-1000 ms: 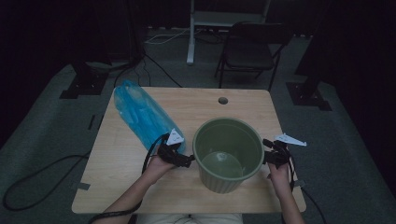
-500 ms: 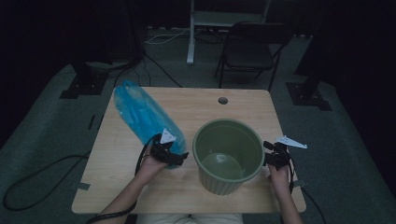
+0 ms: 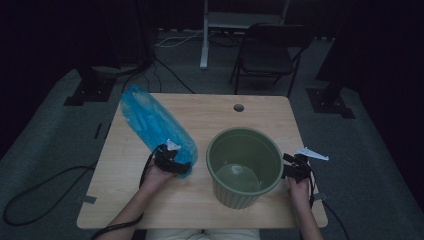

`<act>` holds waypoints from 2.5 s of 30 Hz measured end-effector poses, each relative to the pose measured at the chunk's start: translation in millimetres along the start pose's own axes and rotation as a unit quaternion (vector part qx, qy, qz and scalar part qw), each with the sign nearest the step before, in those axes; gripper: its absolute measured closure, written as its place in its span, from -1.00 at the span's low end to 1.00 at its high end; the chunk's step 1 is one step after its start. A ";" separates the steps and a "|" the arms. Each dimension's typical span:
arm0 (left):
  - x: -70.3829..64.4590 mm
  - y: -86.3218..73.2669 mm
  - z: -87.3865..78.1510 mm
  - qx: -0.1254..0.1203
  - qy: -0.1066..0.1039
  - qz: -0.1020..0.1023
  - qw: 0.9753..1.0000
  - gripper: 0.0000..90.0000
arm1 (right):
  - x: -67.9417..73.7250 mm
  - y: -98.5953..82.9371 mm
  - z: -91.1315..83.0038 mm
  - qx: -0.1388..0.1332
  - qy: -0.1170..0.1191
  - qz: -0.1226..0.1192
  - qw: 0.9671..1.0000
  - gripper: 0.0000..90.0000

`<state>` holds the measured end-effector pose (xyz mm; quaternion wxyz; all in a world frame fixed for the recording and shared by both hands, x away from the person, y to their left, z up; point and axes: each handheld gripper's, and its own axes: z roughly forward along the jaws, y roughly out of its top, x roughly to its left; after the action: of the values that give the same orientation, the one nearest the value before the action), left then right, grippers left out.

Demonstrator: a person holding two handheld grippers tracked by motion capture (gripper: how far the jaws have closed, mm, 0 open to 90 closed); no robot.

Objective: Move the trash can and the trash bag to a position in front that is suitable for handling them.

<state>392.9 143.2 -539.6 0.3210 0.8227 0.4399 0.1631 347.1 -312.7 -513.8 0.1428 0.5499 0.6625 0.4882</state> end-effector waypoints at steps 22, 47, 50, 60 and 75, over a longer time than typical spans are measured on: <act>-21.4 -33.4 -40.0 -0.023 -0.070 0.055 0.996 0.83 | -10.9 -17.5 -20.9 -0.002 -0.056 -0.036 0.998 -0.72; -82.5 -132.3 -131.7 0.021 -0.186 0.120 0.975 -0.30 | -25.5 -47.3 -26.1 -0.010 -0.065 -0.011 0.998 -0.72; -73.1 -135.1 -145.4 -0.020 -0.195 0.083 0.977 -0.59 | -25.9 -47.4 -26.1 -0.010 -0.064 -0.008 0.998 -0.72; 7.5 -88.4 -146.7 -0.097 -0.077 -0.014 0.992 -0.59 | -26.2 -46.9 -24.7 -0.002 -0.058 -0.005 0.998 -0.72; 82.0 -33.6 -49.2 -0.020 0.031 -0.120 0.992 -0.59 | -27.2 -47.1 -25.1 -0.002 -0.049 -0.003 0.999 -0.72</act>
<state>390.9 243.7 -526.9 0.3408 0.7521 0.5417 0.1571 310.8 -344.7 -549.0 0.1777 0.5712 0.6552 0.4613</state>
